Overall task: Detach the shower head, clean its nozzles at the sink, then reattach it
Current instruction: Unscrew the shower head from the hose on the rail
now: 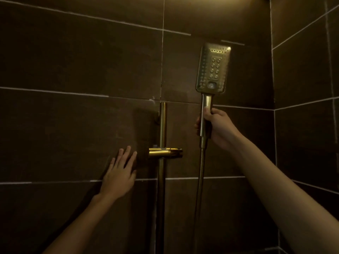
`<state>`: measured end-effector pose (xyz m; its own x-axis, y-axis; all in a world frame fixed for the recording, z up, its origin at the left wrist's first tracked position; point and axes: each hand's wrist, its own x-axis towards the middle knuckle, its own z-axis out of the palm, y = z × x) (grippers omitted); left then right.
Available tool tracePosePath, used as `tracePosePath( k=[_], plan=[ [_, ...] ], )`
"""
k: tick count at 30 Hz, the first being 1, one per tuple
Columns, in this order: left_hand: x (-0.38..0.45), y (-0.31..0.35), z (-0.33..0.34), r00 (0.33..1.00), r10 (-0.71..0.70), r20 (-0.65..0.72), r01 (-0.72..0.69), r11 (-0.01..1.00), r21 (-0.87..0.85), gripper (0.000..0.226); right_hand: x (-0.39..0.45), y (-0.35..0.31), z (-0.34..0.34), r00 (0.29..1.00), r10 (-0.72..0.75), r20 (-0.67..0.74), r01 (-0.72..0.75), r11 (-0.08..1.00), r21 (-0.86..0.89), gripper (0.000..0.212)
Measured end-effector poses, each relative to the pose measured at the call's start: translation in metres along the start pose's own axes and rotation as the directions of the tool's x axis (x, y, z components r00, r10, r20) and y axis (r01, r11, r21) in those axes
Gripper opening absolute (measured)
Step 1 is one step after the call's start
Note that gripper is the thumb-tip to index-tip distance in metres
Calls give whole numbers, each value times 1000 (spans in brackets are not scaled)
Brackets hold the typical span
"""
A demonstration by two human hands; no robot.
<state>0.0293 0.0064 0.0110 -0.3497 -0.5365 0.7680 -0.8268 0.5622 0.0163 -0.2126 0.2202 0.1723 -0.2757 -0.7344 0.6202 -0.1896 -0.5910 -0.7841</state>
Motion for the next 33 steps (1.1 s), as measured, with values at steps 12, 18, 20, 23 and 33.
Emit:
tracePosePath(
  k=[12,18,20,23,33],
  plan=[
    [-177,58,-70,894,-136,427,400,673,-622,23,-152,80,22,957,248,147,-272,947,173,23],
    [-264,139,-85,774,-63,629,628,203,-752,30,-213,114,48,915,362,177,-400,874,277,24],
    [-282,153,-85,747,-45,663,658,182,-730,37,-232,126,54,906,381,183,-419,866,272,23],
    [-300,171,-85,712,-151,685,702,159,-694,23,-261,141,62,880,437,183,-473,832,290,17],
    [-343,193,-74,421,-358,834,830,-219,-513,28,-312,169,77,814,542,208,-580,740,342,22]
  ],
)
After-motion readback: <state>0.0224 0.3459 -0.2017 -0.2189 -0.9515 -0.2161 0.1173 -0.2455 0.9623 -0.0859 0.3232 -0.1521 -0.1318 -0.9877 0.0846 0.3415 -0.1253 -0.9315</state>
